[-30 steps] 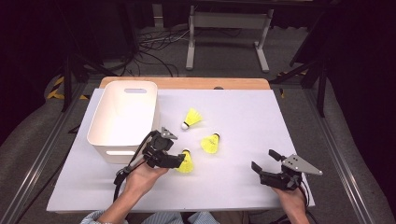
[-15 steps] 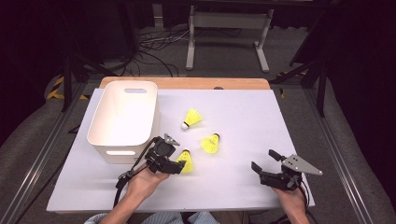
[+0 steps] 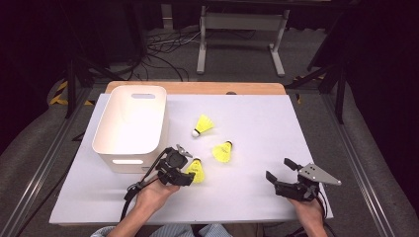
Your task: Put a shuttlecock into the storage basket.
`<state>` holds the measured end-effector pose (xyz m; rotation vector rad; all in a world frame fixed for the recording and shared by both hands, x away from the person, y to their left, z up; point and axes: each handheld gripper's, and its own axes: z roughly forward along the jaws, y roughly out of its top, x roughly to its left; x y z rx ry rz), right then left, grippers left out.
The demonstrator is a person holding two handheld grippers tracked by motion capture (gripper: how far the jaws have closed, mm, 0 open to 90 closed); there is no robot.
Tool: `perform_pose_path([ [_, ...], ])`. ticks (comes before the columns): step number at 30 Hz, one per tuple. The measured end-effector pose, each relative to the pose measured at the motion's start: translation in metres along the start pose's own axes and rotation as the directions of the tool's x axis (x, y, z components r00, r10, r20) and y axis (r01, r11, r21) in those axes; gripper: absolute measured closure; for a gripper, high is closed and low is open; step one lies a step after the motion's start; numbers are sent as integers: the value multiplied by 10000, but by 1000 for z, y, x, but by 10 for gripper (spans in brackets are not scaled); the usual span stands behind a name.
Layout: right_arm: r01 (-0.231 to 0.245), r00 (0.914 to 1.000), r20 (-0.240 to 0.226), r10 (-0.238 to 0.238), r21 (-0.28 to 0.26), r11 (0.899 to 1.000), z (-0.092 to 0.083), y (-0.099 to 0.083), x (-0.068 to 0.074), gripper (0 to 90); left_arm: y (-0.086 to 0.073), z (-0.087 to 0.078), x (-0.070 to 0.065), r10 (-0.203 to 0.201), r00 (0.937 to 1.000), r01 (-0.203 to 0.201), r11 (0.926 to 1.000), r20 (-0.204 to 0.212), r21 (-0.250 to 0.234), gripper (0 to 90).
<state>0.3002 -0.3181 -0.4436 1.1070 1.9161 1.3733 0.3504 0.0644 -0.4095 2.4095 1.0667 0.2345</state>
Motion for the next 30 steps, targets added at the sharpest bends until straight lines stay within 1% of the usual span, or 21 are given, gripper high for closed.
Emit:
perform_pose_path([
  [6,49,10000,-47,-48,28,10000,1,0,0,145,2,7,2,11,9999,-6,9996,-169,296,526],
  [9,65,10000,-43,-65,34,10000,1,0,1,145,3,10,4,-30,9997,41,9989,-234,471,551],
  [13,58,10000,-55,-57,22,10000,1,0,0,145,4,14,5,-167,9996,181,9982,-241,573,591],
  [14,62,10000,-39,-61,28,10000,1,0,1,145,4,15,6,-242,9995,254,9980,-211,575,601],
  [15,66,10000,-41,-66,23,10000,1,0,1,145,4,16,7,-223,9995,237,9979,-224,607,611],
  [21,87,10000,-44,-87,38,10000,1,0,1,145,4,18,10,-421,9990,431,9972,-176,603,671],
  [30,84,10000,-44,-84,51,10000,1,0,1,145,5,22,11,-514,9983,531,9964,-270,655,742],
])
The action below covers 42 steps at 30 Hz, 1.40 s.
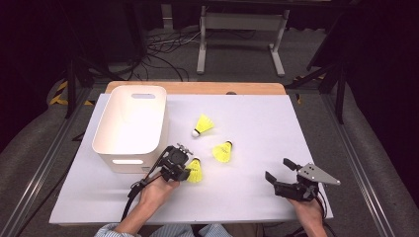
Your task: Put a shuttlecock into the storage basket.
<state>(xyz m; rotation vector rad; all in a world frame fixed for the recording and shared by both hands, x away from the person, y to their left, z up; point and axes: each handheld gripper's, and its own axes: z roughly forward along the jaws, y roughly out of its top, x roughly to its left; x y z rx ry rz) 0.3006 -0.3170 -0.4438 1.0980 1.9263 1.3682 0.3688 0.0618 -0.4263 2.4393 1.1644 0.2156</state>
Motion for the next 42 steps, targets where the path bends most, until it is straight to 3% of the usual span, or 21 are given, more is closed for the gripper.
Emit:
perform_pose_path([
  [13,22,10000,-18,-22,-15,10000,0,0,0,145,1,3,1,-67,10000,67,10000,3,57,881],
  [42,80,10000,-21,-80,11,10000,1,0,1,146,2,-12,2,156,9994,-149,9996,311,-243,891],
])
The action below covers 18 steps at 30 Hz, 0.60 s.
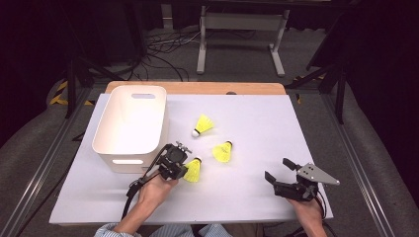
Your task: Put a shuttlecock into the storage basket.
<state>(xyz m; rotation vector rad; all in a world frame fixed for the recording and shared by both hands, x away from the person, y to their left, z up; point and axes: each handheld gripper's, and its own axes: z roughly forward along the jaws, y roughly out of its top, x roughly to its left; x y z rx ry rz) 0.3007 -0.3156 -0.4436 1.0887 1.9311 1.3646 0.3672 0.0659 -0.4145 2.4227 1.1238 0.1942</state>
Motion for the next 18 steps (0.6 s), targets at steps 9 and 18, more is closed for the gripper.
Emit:
perform_pose_path([
  [9,-10,10000,0,10,-6,10000,0,0,0,145,6,-9,-4,85,9999,-85,10000,-115,-23,891],
  [18,6,10000,1,-6,5,10000,0,0,0,146,9,-20,-5,145,9999,-145,9998,-30,-143,892],
])
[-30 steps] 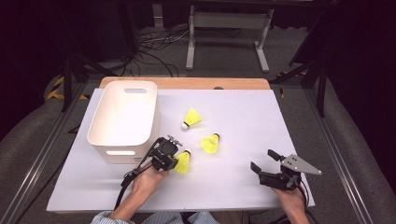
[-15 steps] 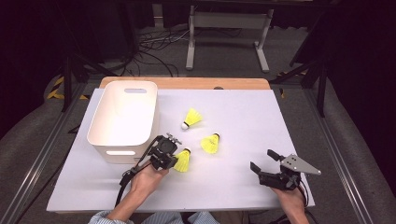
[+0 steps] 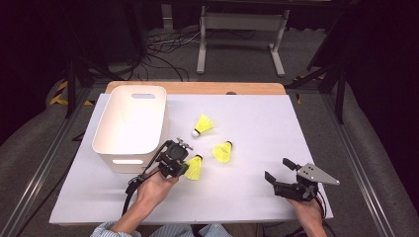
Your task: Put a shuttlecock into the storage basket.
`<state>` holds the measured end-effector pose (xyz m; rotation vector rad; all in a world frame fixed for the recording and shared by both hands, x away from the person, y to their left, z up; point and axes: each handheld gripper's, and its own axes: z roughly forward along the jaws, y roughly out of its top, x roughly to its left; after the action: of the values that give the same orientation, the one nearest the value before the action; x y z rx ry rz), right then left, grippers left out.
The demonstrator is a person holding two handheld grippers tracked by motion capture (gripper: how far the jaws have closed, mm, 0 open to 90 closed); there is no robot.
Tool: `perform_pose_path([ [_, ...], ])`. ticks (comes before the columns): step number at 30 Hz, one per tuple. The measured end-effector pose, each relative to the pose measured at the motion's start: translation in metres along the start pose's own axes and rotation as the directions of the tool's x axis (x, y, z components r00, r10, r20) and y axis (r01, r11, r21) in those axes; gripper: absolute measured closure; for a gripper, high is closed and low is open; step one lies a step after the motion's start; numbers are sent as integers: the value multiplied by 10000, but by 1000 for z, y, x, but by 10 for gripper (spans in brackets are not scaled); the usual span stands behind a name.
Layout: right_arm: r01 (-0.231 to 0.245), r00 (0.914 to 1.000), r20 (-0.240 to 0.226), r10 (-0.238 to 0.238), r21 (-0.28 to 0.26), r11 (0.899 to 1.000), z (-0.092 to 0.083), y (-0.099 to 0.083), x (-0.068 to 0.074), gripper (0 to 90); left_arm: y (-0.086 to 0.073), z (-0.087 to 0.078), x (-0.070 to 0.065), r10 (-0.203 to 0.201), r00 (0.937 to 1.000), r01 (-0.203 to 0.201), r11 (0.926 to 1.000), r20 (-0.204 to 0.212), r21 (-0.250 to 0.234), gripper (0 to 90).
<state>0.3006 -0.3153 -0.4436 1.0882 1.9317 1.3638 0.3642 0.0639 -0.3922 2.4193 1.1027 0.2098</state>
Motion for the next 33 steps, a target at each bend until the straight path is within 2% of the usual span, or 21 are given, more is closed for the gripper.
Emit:
perform_pose_path([
  [11,-1,10000,21,1,-6,10000,0,0,0,145,8,-13,0,54,9997,-51,9999,255,-128,893],
  [33,-23,10000,-8,23,-15,10000,0,0,-1,145,23,-35,5,78,9998,-71,9991,185,-408,893],
])
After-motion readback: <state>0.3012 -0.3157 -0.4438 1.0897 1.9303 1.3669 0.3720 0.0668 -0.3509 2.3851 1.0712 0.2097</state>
